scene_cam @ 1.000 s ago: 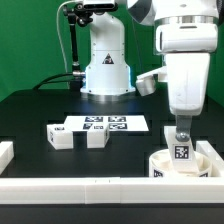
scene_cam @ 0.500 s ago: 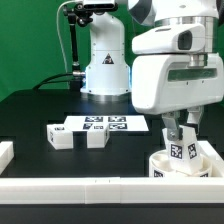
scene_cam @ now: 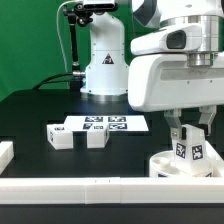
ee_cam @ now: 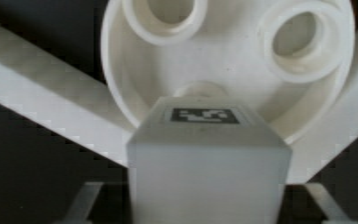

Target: Assemble stool

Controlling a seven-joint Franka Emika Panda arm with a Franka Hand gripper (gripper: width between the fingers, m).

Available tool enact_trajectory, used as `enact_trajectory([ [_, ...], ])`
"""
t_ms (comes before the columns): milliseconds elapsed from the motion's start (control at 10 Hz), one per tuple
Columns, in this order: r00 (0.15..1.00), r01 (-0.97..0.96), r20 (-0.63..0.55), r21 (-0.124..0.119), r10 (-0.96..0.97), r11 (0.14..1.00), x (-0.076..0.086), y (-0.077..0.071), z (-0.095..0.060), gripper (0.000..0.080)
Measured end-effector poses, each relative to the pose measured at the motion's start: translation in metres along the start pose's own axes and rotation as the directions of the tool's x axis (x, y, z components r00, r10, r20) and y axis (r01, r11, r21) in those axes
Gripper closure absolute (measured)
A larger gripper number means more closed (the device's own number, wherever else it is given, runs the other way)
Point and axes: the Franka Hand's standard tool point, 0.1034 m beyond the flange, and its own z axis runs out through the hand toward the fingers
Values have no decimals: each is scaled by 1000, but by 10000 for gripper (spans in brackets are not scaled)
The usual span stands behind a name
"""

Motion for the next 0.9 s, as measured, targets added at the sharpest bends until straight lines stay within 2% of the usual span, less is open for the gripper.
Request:
enact_trajectory([
  [500,944,-329,4,36,329,944,1,-6,0,454],
  [800,825,-565,12,68,565,822,0,-7,2,454],
  [900,746,-665,21,75,666,743,0,-7,2,454],
])
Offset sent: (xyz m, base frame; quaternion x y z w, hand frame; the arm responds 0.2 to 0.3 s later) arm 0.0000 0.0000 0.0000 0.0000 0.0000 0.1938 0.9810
